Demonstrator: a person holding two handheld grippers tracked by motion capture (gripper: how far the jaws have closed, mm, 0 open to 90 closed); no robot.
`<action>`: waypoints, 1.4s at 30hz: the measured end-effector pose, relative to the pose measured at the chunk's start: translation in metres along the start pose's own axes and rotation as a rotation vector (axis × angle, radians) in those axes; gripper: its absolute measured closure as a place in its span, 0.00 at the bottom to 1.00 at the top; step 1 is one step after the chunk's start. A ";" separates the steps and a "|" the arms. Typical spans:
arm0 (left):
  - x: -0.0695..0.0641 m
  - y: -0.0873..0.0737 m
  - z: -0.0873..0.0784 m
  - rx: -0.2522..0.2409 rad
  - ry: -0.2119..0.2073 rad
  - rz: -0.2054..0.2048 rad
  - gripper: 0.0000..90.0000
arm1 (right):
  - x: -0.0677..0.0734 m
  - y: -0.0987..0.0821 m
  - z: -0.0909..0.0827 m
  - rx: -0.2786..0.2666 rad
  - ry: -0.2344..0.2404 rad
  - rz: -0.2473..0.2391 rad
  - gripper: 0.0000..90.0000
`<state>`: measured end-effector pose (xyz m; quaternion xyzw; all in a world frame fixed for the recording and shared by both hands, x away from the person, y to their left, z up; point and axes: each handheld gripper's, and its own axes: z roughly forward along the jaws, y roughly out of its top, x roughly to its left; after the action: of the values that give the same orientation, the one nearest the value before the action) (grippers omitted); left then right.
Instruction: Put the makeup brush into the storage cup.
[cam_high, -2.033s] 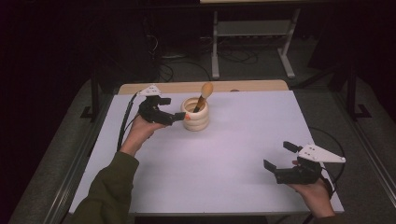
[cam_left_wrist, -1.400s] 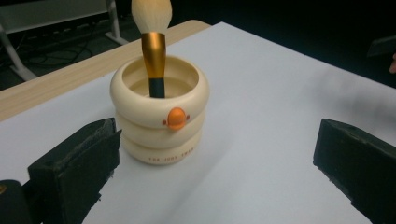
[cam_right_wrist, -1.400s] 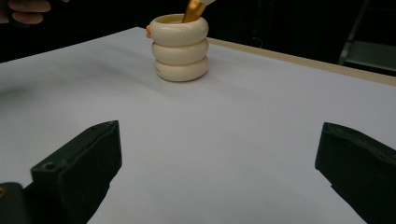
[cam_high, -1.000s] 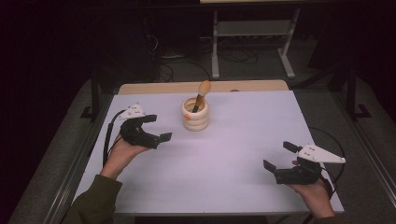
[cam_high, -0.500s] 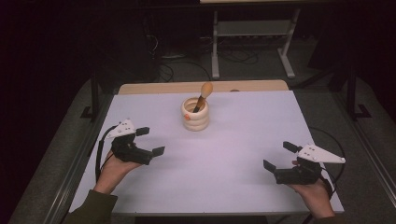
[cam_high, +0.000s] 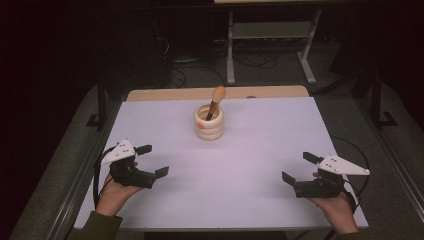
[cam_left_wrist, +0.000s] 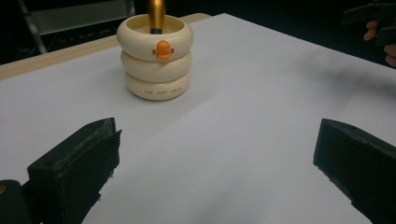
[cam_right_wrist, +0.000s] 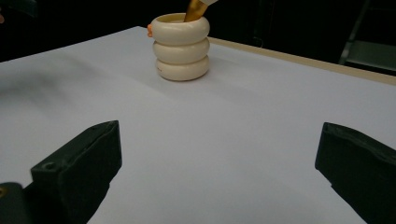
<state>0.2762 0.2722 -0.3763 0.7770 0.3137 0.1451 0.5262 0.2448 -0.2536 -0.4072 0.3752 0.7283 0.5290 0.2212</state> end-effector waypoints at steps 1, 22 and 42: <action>0.000 -0.002 -0.002 -0.005 -0.001 -0.004 0.00 | 0.000 0.000 0.000 0.002 0.000 0.004 0.00; -0.001 -0.042 -0.016 0.010 0.020 -0.043 0.00 | 0.000 -0.003 0.000 0.016 0.001 -0.001 0.00; 0.002 -0.056 -0.014 0.065 0.020 -0.055 0.00 | 0.000 -0.010 0.004 0.054 0.018 -0.007 0.00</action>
<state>0.2511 0.2977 -0.4213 0.7832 0.3450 0.1281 0.5012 0.2449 -0.2530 -0.4176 0.3737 0.7458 0.5115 0.2063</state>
